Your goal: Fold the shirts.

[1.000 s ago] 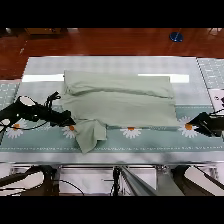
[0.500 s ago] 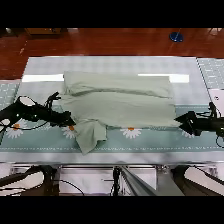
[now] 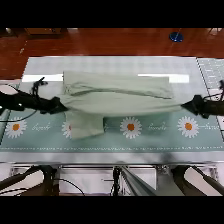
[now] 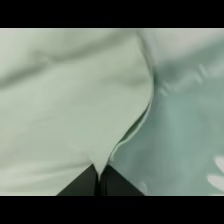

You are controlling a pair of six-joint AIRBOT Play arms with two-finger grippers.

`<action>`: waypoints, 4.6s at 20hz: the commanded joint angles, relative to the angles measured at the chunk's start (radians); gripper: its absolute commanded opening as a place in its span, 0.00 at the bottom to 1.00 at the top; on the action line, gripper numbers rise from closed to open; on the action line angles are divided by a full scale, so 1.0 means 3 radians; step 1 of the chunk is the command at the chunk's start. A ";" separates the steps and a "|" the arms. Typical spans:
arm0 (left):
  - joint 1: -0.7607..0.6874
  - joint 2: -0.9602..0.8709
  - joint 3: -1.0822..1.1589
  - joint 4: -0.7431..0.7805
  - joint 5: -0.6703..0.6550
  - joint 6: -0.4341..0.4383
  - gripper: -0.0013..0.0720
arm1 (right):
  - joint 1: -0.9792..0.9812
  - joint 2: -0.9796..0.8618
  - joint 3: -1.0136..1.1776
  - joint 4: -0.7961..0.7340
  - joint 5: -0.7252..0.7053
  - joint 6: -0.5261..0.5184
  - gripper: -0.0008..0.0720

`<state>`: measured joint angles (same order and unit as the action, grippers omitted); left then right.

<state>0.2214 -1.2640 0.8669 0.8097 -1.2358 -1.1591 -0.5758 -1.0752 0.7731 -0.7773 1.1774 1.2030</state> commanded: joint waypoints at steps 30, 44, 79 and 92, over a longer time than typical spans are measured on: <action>-0.0200 -0.2565 0.3031 -0.0434 0.0266 -0.0178 0.20 | 0.1205 -0.2252 0.1657 0.0132 -0.1902 0.0238 0.06; 0.0448 -0.2186 0.3250 -0.0430 -0.0661 -0.0205 0.63 | 0.0662 -0.1675 0.1671 -0.1233 -0.0558 0.0423 0.70; -0.2542 -0.2340 0.3250 -0.0807 0.0281 -0.0833 0.04 | 0.0448 -0.0062 0.1671 -0.1027 0.0749 0.0518 0.04; -0.3339 -0.3101 0.3253 -0.1437 0.1129 -0.1102 0.04 | 0.0451 0.0238 0.1671 -0.0825 0.0814 0.0581 0.04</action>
<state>-0.7456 -2.1509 1.8416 0.4515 -0.9577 -1.4746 -0.4408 -1.0191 1.2736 -1.0428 1.4181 1.3754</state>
